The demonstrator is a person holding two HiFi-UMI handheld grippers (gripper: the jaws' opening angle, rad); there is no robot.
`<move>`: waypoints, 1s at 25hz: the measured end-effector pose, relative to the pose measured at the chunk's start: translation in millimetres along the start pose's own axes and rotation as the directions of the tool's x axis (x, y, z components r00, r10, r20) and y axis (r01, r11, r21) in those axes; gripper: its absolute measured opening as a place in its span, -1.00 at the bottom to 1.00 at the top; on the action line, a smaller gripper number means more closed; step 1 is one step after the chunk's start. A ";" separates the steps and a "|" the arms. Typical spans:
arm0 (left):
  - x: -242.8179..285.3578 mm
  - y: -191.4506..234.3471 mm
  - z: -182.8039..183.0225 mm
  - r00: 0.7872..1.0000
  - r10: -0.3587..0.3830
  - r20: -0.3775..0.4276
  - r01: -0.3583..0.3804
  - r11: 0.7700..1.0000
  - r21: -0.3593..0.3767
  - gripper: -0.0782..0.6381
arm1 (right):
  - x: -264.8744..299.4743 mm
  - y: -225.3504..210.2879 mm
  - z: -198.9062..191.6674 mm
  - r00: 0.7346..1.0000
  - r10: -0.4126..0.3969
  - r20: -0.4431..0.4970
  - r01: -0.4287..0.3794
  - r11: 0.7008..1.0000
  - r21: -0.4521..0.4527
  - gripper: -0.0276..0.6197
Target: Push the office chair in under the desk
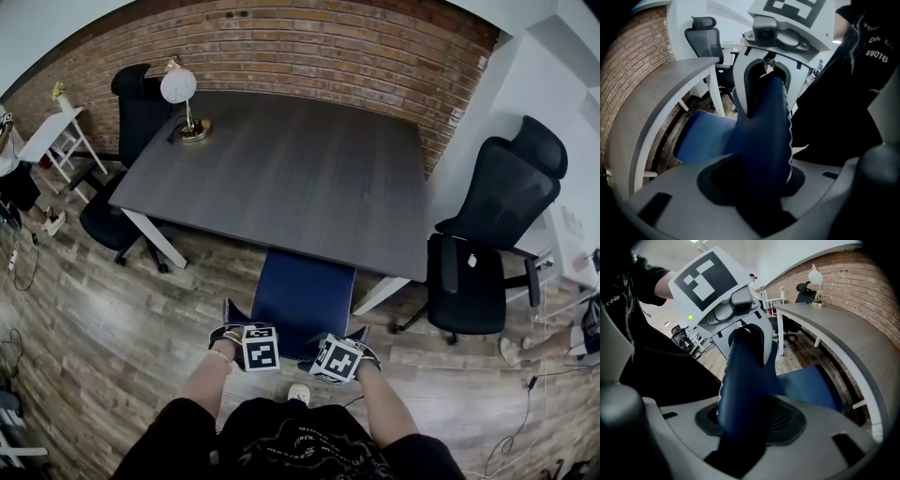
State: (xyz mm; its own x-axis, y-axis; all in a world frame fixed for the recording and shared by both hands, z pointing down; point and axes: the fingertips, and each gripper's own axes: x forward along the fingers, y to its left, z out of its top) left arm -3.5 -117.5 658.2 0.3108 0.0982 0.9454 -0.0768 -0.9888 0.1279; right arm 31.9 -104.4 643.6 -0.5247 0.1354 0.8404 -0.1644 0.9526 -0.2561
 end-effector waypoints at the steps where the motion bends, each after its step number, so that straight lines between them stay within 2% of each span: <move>1: 0.4 1.3 0.9 1.000 0.000 0.000 0.000 1.000 -0.002 -0.31 | -0.4 -1.5 -0.4 1.000 -0.003 0.001 0.003 1.000 -0.002 -0.34; 13: -1.5 12.2 3.4 1.000 0.006 0.003 -0.006 1.000 -0.018 -0.30 | -4.2 -10.7 3.2 1.000 0.010 0.001 -0.010 1.000 -0.023 -0.35; 25: -3.2 34.7 6.3 1.000 0.016 0.004 -0.016 1.000 -0.016 -0.29 | -6.9 -34.0 8.1 1.000 -0.026 0.005 0.026 0.999 -0.026 -0.38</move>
State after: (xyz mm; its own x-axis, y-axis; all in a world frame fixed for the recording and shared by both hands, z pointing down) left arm -1.2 -152.8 657.7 0.3136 0.0818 0.9460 -0.0969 -0.9883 0.1176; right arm 34.3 -139.9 642.6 -0.5240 0.1094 0.8446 -0.1562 0.9626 -0.2215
